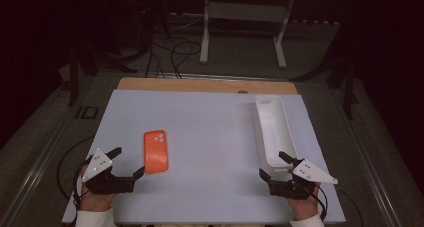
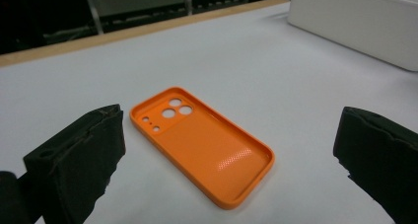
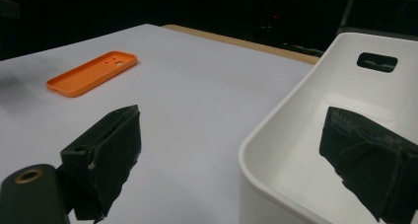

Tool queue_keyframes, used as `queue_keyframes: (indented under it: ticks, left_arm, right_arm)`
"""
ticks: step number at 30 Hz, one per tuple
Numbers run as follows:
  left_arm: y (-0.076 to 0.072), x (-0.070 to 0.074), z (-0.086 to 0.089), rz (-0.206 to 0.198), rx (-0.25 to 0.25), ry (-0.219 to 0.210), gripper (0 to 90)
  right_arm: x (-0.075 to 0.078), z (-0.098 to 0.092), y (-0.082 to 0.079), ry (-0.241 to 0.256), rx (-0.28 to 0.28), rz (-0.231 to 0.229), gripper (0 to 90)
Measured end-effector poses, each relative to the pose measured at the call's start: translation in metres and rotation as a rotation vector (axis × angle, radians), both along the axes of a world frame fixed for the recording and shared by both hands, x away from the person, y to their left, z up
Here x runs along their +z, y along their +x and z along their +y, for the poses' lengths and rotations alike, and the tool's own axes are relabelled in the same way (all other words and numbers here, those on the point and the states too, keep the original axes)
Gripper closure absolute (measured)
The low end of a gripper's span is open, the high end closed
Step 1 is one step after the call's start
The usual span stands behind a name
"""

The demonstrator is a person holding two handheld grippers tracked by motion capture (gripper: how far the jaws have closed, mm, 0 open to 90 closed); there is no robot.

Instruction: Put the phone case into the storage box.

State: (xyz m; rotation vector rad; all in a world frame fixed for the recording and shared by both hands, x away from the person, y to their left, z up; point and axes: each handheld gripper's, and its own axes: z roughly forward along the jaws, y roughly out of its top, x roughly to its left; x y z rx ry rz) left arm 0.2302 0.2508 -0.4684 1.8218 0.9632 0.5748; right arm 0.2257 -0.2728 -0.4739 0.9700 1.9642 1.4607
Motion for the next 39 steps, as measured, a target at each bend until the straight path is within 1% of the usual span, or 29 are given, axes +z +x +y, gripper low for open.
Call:
queue_keyframes:
  ticks: [4,8,13,15,19,22,25,27,30,32,33,34,37,38,39]
  left_arm:
    - [0.002,0.0,-0.002,0.019,0.005,0.012,0.1]
    - [0.003,0.002,-0.003,0.017,0.007,0.011,1.3]
    - [0.004,0.006,-0.003,0.016,0.006,-0.008,4.1]
    - [0.006,0.008,-0.003,0.014,0.011,-0.022,5.3]
    - [0.008,0.009,-0.003,0.018,0.022,-0.03,8.5]
    - [0.01,0.009,-0.006,0.026,0.024,-0.025,11.0]
    - [0.014,0.008,-0.012,0.034,0.032,-0.004,13.4]
    - [0.017,0.008,-0.015,0.044,0.037,0.0,15.2]
    - [0.021,0.007,-0.021,0.05,0.048,0.012,18.9]
    - [0.023,0.007,-0.023,0.051,0.047,0.019,23.3]
    - [0.026,0.007,-0.027,0.053,0.038,0.023,23.3]
    - [0.027,0.006,-0.029,0.056,0.031,0.022,31.2]
    - [0.03,0.004,-0.034,0.061,0.008,0.024,39.1]
    - [0.03,0.004,-0.034,0.061,0.008,0.024,41.4]
    - [0.031,0.003,-0.036,0.066,-0.003,0.025,41.4]
  right_arm:
    - [0.0,0.0,0.0,0.0,-0.002,-0.002,8.8]
    - [0.0,0.0,0.0,0.0,-0.006,-0.003,8.8]
    - [0.0,0.0,-0.001,0.002,-0.008,-0.003,8.8]
    - [0.0,0.001,-0.001,0.001,-0.008,-0.005,8.8]
    - [0.0,0.001,-0.001,0.002,-0.008,-0.003,8.8]
    - [0.0,0.001,0.0,0.002,-0.008,0.0,8.8]
    - [0.0,0.002,0.0,0.002,-0.009,0.001,8.8]
    - [0.0,0.003,0.0,0.001,-0.007,0.001,8.8]
    - [0.0,0.003,0.001,0.001,-0.006,0.0,8.9]
    - [0.0,0.003,0.001,0.001,-0.006,0.0,8.9]
    - [0.0,0.003,0.001,0.001,-0.006,0.0,8.8]
    - [0.0,0.002,0.001,0.002,-0.007,0.003,8.9]
    - [-0.001,0.002,0.001,0.002,-0.01,0.002,8.9]
    - [-0.001,0.002,0.001,0.002,-0.01,0.002,8.9]
    - [-0.001,0.002,0.001,0.003,-0.011,0.003,8.9]
